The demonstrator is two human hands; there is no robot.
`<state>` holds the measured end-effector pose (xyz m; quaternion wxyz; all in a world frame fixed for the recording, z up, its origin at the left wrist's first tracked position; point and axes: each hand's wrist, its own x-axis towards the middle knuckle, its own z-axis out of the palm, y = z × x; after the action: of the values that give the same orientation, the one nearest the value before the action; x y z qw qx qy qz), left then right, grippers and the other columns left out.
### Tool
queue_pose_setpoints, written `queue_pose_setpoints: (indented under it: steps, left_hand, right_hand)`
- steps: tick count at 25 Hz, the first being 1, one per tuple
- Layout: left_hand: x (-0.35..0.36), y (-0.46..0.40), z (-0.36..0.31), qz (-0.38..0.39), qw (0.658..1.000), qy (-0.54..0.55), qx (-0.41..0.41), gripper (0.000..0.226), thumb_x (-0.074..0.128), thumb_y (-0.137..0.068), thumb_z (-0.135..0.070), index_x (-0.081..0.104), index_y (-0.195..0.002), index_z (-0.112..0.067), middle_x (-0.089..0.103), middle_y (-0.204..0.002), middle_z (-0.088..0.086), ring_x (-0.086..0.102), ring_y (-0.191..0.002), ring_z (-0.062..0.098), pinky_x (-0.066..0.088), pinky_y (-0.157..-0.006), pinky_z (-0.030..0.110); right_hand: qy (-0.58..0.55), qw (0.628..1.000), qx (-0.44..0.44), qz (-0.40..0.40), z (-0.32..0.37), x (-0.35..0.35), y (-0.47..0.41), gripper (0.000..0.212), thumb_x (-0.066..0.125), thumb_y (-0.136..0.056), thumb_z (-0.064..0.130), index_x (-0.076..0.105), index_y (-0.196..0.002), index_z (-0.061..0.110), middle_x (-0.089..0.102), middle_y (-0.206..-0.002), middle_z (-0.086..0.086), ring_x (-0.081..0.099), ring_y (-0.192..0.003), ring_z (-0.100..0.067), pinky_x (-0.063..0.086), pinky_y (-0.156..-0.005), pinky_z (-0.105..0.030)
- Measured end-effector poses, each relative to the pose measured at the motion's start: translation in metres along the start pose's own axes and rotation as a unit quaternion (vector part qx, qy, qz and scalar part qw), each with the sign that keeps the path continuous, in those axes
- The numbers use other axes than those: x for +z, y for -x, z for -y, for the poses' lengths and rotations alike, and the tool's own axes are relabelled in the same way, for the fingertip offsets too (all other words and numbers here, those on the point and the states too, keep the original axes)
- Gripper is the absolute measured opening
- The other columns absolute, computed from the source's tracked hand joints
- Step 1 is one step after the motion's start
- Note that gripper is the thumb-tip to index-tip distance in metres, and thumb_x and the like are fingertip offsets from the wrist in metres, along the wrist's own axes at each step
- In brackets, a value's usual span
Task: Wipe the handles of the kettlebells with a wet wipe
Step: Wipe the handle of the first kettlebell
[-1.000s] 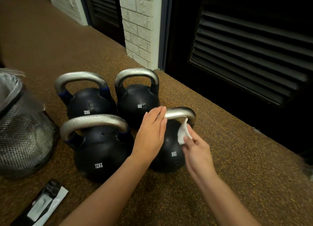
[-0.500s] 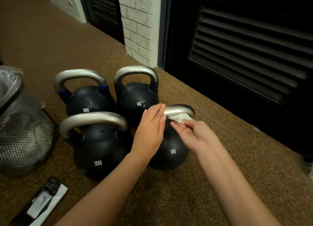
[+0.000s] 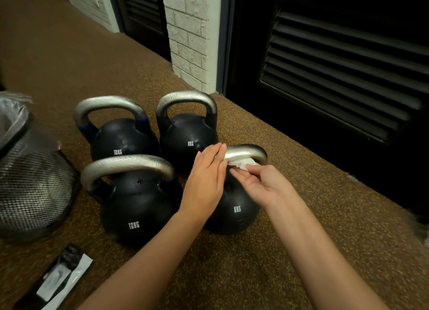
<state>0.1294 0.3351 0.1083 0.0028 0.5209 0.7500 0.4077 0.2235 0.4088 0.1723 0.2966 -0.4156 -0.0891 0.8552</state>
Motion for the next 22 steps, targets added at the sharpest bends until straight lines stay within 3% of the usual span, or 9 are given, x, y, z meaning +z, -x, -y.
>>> queue_pose_setpoints:
  steps: [5,8,9,10,12,14,16,18,22]
  left_hand:
    - [-0.01,-0.002,-0.002,0.021,1.0,0.021,-0.011,0.043,0.028,-0.1,-0.03,0.04,-0.139,-0.016,0.04,-0.144,-0.004,0.03,-0.134,0.003,0.018,-0.116,0.024]
    - [-0.023,-0.003,0.002,-0.008,0.998,0.039,-0.05,0.044,0.029,-0.099,-0.031,0.035,-0.141,-0.019,0.032,-0.148,-0.007,0.026,-0.134,-0.002,0.013,-0.103,-0.002]
    - [-0.027,-0.003,0.004,-0.024,0.997,0.043,-0.062,0.045,0.03,-0.099,-0.029,0.032,-0.143,-0.018,0.03,-0.149,-0.006,0.026,-0.134,-0.001,0.012,-0.099,-0.006]
    - [-0.03,-0.004,0.005,-0.039,0.996,0.046,-0.072,0.045,0.031,-0.099,-0.026,0.03,-0.143,-0.016,0.029,-0.149,-0.004,0.026,-0.133,-0.001,0.012,-0.097,-0.008]
    - [-0.036,-0.004,0.008,-0.054,0.994,0.049,-0.083,0.046,0.034,-0.099,-0.019,0.028,-0.144,-0.015,0.029,-0.148,-0.003,0.027,-0.131,-0.001,0.014,-0.095,-0.007]
    - [-0.04,-0.001,0.008,-0.042,0.994,0.055,-0.079,0.049,0.037,-0.097,-0.014,0.026,-0.145,-0.018,0.03,-0.148,-0.004,0.029,-0.133,0.001,0.021,-0.101,0.002]
    - [-0.042,0.004,0.01,-0.021,0.997,0.047,-0.06,0.053,0.039,-0.095,-0.008,0.026,-0.145,-0.02,0.032,-0.148,-0.004,0.029,-0.135,0.004,0.027,-0.109,0.016]
    - [-0.041,0.008,0.01,0.001,0.999,0.029,-0.037,0.058,0.041,-0.092,-0.004,0.025,-0.145,-0.02,0.03,-0.149,-0.004,0.025,-0.137,0.003,0.023,-0.112,0.018]
    - [-0.034,0.011,-0.001,0.057,0.998,-0.01,0.011,0.066,0.045,-0.085,0.002,0.025,-0.145,-0.016,0.026,-0.151,-0.004,0.016,-0.139,0.001,0.013,-0.115,0.018]
  right_hand:
    - [0.053,0.997,-0.02,0.048,0.005,-0.002,0.015,0.041,0.03,-0.093,-0.011,0.036,-0.134,-0.006,0.048,-0.132,-0.03,0.048,-0.124,-0.037,0.034,-0.107,-0.047]
    - [0.226,0.95,-0.211,0.053,0.015,-0.001,0.032,0.038,0.036,-0.095,-0.005,0.048,-0.13,0.003,0.061,-0.114,-0.01,0.06,-0.104,-0.018,0.046,-0.097,-0.033]
    - [0.368,0.875,-0.314,0.019,0.016,0.001,0.034,0.04,0.039,-0.095,-0.002,0.05,-0.131,0.009,0.063,-0.11,0.0,0.06,-0.094,-0.009,0.047,-0.091,-0.025]
    - [0.51,0.756,-0.409,-0.006,0.016,0.002,0.031,0.044,0.041,-0.094,-0.001,0.049,-0.133,0.015,0.062,-0.112,0.005,0.059,-0.089,-0.005,0.047,-0.086,-0.019]
    - [0.694,0.549,-0.466,0.009,0.008,0.004,0.018,0.058,0.043,-0.09,-0.005,0.035,-0.142,0.021,0.055,-0.131,-0.002,0.055,-0.113,-0.016,0.04,-0.097,-0.023]
    - [0.788,0.458,-0.411,0.041,-0.005,0.003,0.004,0.079,0.045,-0.088,-0.005,0.003,-0.149,0.024,0.034,-0.149,-0.004,0.026,-0.139,-0.03,0.03,-0.109,-0.034]
    - [0.802,0.459,-0.372,0.086,-0.013,0.006,0.0,0.095,0.046,-0.088,-0.005,-0.024,-0.143,0.029,0.025,-0.153,-0.002,0.014,-0.143,-0.033,0.032,-0.108,-0.035]
    - [0.779,0.492,-0.369,0.124,-0.015,0.008,0.001,0.102,0.048,-0.088,-0.004,-0.037,-0.133,0.033,0.032,-0.15,-0.007,0.034,-0.136,-0.031,0.042,-0.099,-0.031]
    - [0.706,0.603,-0.338,0.151,0.0,0.012,0.011,0.098,0.047,-0.089,-0.003,-0.027,-0.139,0.037,0.03,-0.151,0.007,0.052,-0.122,-0.017,0.046,-0.082,-0.014]
